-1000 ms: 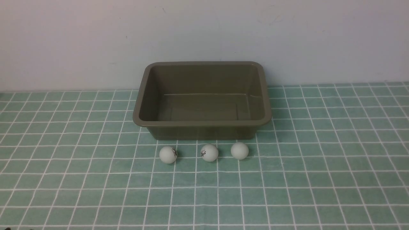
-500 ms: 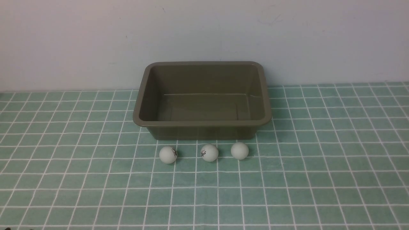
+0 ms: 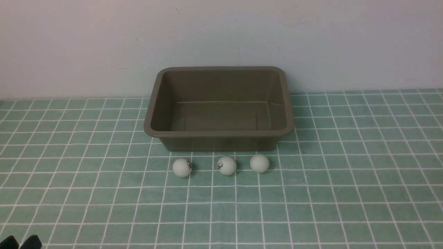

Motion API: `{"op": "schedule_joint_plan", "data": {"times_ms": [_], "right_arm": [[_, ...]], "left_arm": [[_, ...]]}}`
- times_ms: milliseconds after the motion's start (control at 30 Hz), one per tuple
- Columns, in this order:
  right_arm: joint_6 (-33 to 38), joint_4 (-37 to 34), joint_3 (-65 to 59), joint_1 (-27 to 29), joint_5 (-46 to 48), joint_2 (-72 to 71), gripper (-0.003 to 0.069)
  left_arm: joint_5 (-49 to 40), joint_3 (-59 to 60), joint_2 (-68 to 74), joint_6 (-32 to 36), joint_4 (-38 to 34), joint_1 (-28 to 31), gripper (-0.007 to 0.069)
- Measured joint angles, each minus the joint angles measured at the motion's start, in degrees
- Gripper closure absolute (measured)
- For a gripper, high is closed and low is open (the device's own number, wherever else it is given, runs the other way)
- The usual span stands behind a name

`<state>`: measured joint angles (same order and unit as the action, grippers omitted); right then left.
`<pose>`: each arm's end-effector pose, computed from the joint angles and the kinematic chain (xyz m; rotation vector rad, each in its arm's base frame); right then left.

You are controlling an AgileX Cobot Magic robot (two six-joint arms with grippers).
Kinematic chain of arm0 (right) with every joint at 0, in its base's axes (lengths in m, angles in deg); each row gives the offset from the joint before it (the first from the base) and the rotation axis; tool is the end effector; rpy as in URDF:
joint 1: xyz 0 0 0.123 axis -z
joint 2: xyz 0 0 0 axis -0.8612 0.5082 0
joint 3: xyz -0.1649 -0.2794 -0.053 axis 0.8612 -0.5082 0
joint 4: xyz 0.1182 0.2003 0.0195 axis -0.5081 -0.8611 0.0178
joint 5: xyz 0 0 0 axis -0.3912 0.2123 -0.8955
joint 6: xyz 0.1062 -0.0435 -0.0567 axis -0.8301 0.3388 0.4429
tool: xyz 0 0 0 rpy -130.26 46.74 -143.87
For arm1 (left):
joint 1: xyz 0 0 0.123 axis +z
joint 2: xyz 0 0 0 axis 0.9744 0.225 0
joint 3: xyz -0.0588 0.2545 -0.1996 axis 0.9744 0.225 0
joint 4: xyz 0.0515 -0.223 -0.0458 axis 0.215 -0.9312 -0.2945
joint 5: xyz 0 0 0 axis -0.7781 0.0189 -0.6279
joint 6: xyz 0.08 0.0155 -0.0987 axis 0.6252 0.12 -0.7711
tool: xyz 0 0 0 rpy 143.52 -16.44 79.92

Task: Put the table tennis balls in the box on the green coffee tablecloth.
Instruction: 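Reach for and grasp a ping pong ball on the table beside the basket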

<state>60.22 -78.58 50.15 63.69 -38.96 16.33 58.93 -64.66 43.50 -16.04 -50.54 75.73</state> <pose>-0.0179 0.0241 0.2885 -0.0310 1.7325 0.1299 0.0278 -0.0067 0.1704 -0.0749 1.7875 -0.1611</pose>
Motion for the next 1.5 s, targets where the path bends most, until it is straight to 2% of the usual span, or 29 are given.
{"op": "schedule_joint_plan", "data": {"times_ms": [133,267,400,567,600,833,967,1033,1067,1133,1167,1233,1367,1500], "right_arm": [[0.0,0.0,0.0,0.0,0.0,0.0,0.0270],[0.0,0.0,0.0,0.0,0.2,0.0,0.0270],[0.0,0.0,0.0,0.0,1.4,0.0,0.0270],[0.0,-0.2,0.0,0.0,1.7,0.0,0.0270],[0.0,-0.6,0.0,0.0,1.7,0.0,0.0270],[0.0,-4.7,0.0,0.0,-2.4,0.0,0.0270],[0.4,-9.7,0.0,0.0,-8.3,0.0,0.0270],[1.0,-11.1,0.0,0.0,-8.9,0.0,0.0270],[3.9,-13.6,0.0,0.0,-8.3,0.0,0.0270],[6.7,-16.0,0.0,0.0,-7.3,0.0,0.0270],[10.4,-17.3,0.0,0.0,-5.6,0.0,0.0270],[19.1,-23.2,0.0,0.0,-0.9,0.0,0.0270],[32.9,-33.9,0.0,0.0,5.9,1.1,0.0270],[37.2,-39.8,0.0,0.0,11.8,5.1,0.0270]], "left_arm": [[4.9,0.0,0.0,-2.2,-9.7,0.0,0.0377],[6.3,0.0,0.0,-2.5,-16.3,0.0,0.0377],[9.0,0.0,0.0,-2.6,-21.8,0.0,0.0377],[6.1,-1.8,0.0,-1.9,-24.7,-0.6,0.0377],[1.2,-5.9,0.0,0.4,-25.3,-1.5,0.0377],[-13.4,-20.5,6.5,12.3,-25.7,-2.5,0.0377],[-22.0,-25.9,14.7,23.4,-25.7,-2.5,0.0377],[-23.4,-26.8,17.6,26.6,-25.7,-2.5,0.0375],[-24.3,-27.3,20.8,30.8,-25.8,-2.5,0.0363],[-24.3,-27.5,23.6,33.9,-26.2,-2.5,0.0344],[-24.0,-27.5,25.1,35.6,-26.6,-2.5,0.0334],[-21.8,-27.5,30.4,41.8,-28.4,-2.5,0.0264],[-17.0,-27.5,36.2,45.5,-32.2,-2.5,0.0184],[-14.4,-27.6,40.0,47.1,-36.2,-2.5,0.0158]]}}
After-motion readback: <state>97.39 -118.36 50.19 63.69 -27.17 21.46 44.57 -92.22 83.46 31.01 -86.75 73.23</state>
